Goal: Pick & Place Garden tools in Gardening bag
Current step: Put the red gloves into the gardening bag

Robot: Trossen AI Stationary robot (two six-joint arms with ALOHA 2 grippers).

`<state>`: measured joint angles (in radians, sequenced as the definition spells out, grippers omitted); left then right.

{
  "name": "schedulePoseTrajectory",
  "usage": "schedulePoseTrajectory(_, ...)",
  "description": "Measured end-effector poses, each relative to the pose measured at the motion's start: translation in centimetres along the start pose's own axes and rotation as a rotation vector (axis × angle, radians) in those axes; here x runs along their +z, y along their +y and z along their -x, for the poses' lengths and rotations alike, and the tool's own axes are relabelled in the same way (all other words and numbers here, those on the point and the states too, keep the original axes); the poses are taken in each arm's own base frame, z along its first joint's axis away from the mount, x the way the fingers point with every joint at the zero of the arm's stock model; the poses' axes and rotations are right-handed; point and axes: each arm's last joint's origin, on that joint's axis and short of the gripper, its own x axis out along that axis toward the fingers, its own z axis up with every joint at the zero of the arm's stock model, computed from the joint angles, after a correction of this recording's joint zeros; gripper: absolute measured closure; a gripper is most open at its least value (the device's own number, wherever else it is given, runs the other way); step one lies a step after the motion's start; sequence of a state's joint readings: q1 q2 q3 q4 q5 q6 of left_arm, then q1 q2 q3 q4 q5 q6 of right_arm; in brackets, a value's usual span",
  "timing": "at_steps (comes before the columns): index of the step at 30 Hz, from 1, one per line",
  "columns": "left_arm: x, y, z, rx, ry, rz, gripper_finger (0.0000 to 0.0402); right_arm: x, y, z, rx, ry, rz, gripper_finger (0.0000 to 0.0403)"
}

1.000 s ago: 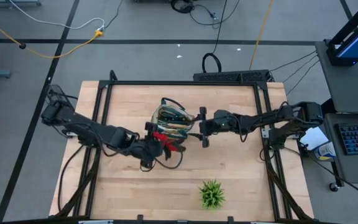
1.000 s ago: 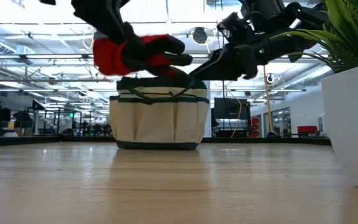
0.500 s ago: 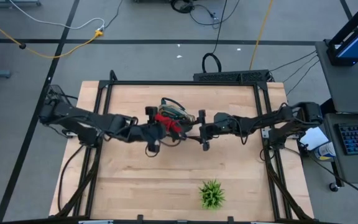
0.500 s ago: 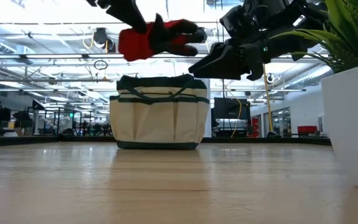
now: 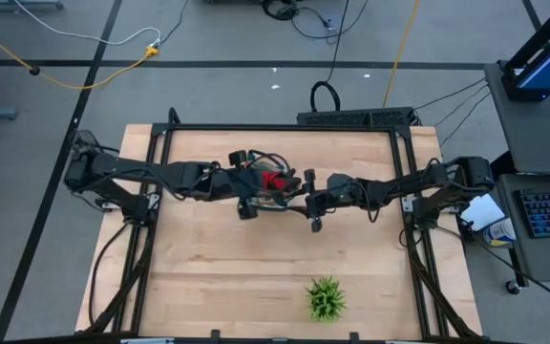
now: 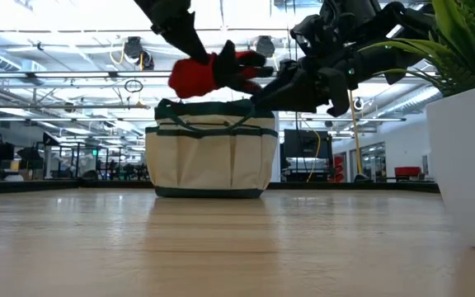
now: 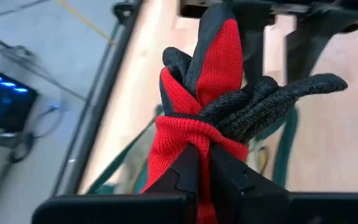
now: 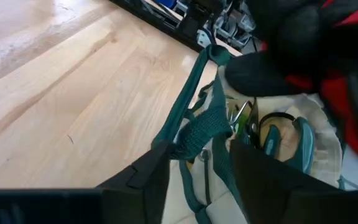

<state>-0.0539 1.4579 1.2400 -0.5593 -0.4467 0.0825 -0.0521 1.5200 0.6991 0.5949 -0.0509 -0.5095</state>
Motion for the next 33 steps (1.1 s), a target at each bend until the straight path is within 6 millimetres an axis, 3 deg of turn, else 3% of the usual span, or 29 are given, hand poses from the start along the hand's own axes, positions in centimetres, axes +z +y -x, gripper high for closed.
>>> schedulePoseTrajectory(8, -0.8, 0.0, -4.1, -0.022, 0.097, -0.019, 0.0389, -0.1, 0.0, 0.0, 0.001, 0.007, 0.0, 0.0328)
schedulePoseTrajectory(15, -1.8, -0.4, -5.2, -0.076, 0.187, -0.064, 0.0389, -0.2, 0.0, 0.0, 0.004, 0.017, 0.003, 0.0398)
schedulePoseTrajectory(23, -2.3, -0.3, -5.1, -0.09, 0.243, -0.051, 0.0378, -0.1, 0.0, 0.0, 0.007, 0.013, 0.007, 0.0401)
schedulePoseTrajectory(28, -1.8, 0.4, -5.1, -0.066, 0.191, -0.03, 0.0381, -0.1, 0.0, 0.0, 0.006, 0.01, 0.024, 0.0402)
schedulePoseTrajectory(33, -1.4, 0.7, -4.5, -0.058, 0.148, -0.004, 0.0394, 0.0, -0.1, 0.0, -0.005, -0.002, 0.089, 0.0379)
